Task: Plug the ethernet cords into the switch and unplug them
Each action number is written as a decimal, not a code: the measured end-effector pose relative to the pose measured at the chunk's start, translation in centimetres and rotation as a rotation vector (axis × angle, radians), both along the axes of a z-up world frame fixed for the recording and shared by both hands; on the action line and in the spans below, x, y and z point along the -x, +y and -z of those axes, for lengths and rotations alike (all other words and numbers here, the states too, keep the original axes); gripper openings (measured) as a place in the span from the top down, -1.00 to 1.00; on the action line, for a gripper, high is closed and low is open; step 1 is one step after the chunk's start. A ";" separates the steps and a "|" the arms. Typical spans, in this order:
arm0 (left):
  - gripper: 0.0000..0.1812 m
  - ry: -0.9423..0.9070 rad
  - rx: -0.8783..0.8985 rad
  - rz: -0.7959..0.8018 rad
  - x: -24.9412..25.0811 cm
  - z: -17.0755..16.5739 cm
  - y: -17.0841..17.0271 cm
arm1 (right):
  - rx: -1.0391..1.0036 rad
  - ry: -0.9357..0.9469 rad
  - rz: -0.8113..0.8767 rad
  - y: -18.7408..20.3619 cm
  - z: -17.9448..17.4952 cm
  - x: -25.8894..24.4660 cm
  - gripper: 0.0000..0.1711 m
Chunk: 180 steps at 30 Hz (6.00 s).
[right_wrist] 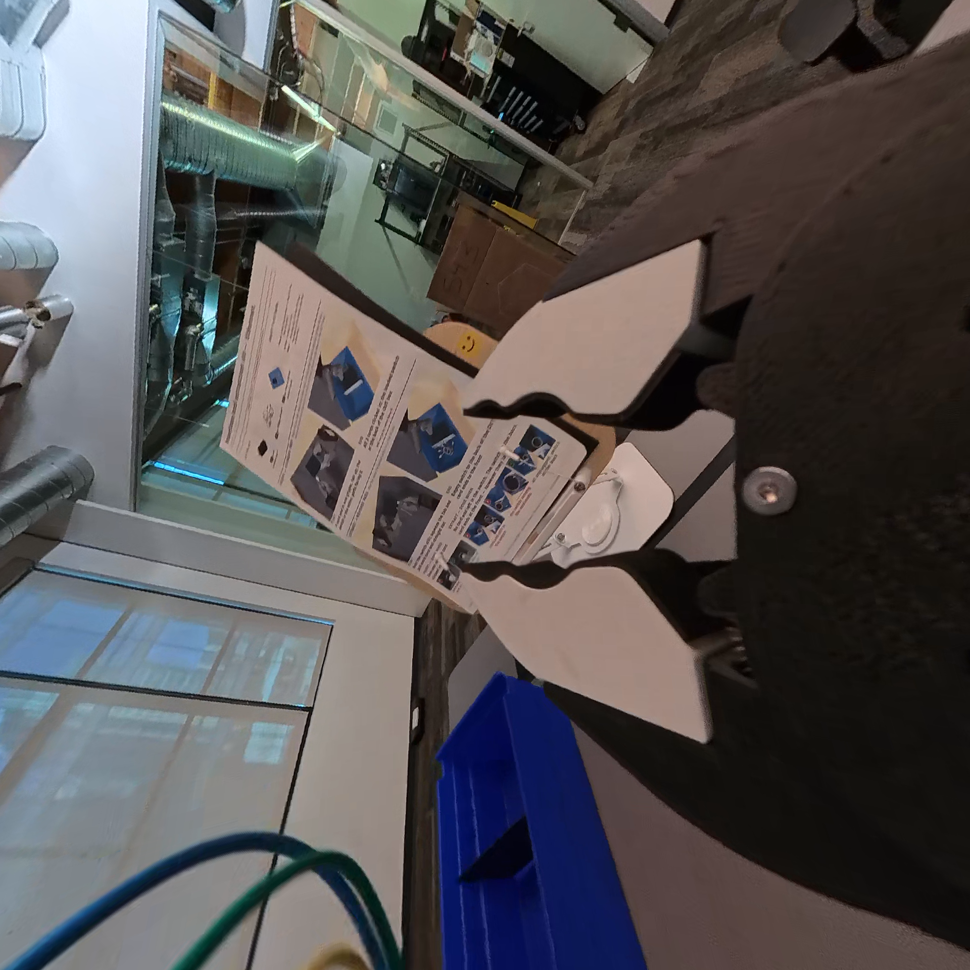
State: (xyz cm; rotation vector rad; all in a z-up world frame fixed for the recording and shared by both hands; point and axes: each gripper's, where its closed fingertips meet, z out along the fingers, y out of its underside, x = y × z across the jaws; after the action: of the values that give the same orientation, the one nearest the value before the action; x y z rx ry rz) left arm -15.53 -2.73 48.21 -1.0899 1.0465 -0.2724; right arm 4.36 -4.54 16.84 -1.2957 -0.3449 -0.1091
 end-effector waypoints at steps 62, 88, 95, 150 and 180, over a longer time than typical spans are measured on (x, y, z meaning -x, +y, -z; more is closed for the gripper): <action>0.70 0.207 1.234 0.806 -7.2 44.2 -1.4 | 0.809 0.226 -0.931 0.9 12.0 13.1 0.28; 0.40 -0.028 1.092 1.047 -3.2 39.1 -0.8 | 0.279 -0.350 -0.490 1.9 9.7 14.4 0.30; 0.03 0.139 0.356 0.759 -1.4 39.1 0.2 | 0.483 -0.071 -0.882 -0.6 10.3 15.5 0.30; 0.67 0.812 -0.584 -0.025 -1.3 43.2 3.9 | 0.062 -0.992 -0.124 1.0 10.2 19.2 0.68; 0.67 0.882 -0.517 0.097 -4.7 48.2 4.4 | 0.402 -0.915 -0.241 2.4 15.6 16.0 0.81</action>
State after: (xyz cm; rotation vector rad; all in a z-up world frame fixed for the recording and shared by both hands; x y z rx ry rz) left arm -10.85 1.70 0.02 -0.6690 1.8258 0.4378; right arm -11.63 -2.18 1.20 -1.5285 -1.3537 -0.4487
